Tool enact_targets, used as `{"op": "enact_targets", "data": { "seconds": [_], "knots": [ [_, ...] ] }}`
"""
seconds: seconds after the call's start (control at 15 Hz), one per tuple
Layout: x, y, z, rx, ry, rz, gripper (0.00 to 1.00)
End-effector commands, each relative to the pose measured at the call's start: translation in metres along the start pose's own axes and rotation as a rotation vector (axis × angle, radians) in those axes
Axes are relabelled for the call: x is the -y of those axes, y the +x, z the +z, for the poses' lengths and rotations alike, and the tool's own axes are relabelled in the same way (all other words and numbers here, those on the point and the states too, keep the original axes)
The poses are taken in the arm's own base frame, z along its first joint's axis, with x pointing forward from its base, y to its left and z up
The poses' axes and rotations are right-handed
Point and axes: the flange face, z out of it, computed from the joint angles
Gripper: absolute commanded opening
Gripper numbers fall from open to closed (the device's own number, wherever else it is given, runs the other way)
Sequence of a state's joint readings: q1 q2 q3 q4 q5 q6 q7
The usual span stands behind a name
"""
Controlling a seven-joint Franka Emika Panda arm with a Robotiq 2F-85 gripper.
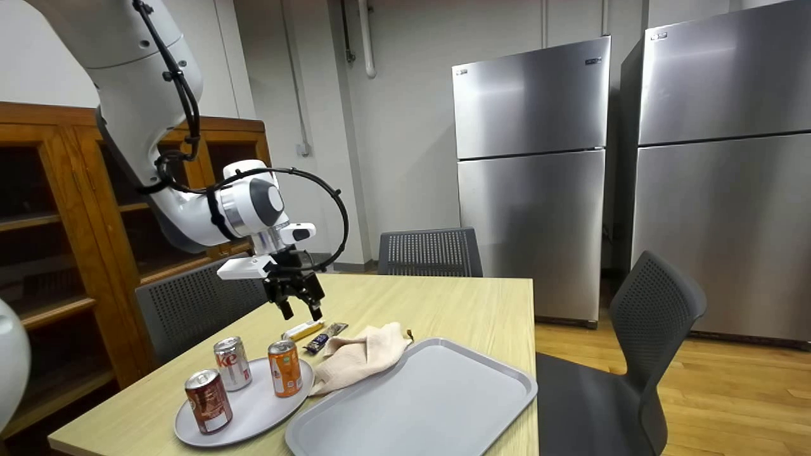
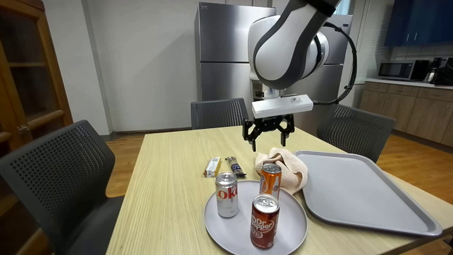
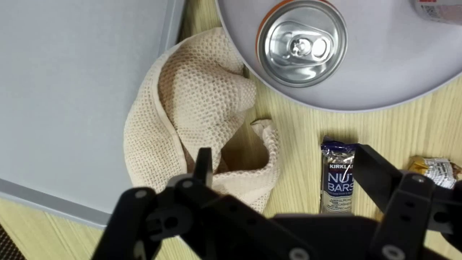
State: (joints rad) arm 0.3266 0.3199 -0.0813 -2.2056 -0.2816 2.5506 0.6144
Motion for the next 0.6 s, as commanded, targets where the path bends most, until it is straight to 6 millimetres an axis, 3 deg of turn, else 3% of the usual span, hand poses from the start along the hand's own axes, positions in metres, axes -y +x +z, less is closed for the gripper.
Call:
{"op": "enact_targets", "data": {
  "seconds": [0.0,0.53],
  "knots": [
    [0.017,-0.003,-0.006,-0.006,0.026,-0.022,1.0],
    [0.029,-0.015,-0.004,0.017,0.069,-0.036,1.0]
  ]
}}
